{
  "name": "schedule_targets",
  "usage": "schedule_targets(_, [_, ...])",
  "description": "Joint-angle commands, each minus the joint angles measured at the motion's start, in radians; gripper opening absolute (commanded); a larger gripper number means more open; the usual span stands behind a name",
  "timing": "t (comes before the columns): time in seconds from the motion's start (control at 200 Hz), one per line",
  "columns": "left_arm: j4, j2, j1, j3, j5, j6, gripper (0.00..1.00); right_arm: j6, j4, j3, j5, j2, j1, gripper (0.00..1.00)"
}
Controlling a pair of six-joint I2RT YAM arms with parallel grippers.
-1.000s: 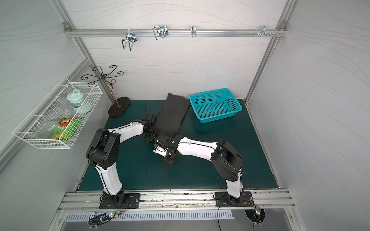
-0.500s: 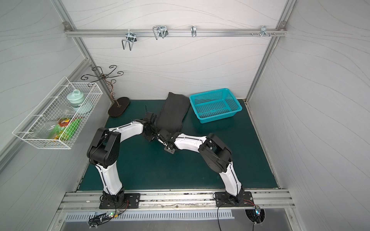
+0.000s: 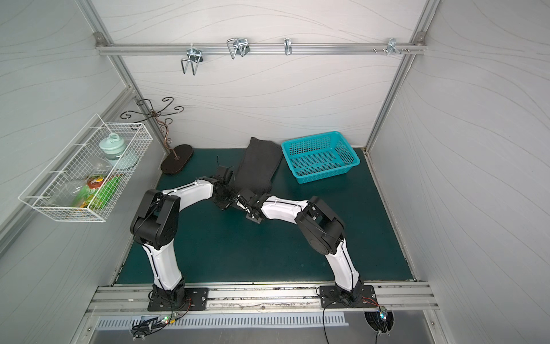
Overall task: Roll up the long pants
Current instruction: Roll the long pant at the center of the board.
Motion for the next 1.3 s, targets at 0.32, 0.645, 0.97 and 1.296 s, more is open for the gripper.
schedule_targets(0.32, [-0.055,0.159,-0.026,-0.083,0.113,0.013,0.0,0.006,-0.034,0.031,-0.008,0.024,0.075,0.59])
schedule_targets(0.645, [-0.051,0.165,-0.026,-0.091,0.122,0.017,0.0,-0.013,-0.033,0.084,-0.029,0.076,-0.002,0.57])
schedule_targets(0.97, [-0.051,0.173,-0.025,-0.084,0.131,0.022,0.0,-0.006,-0.067,0.099,-0.093,0.092,-0.008,0.07])
schedule_targets(1.296, [-0.089,0.161,-0.025,-0.082,0.149,0.05,0.0,-0.008,-0.245,0.151,-0.389,0.081,-0.016,0.0])
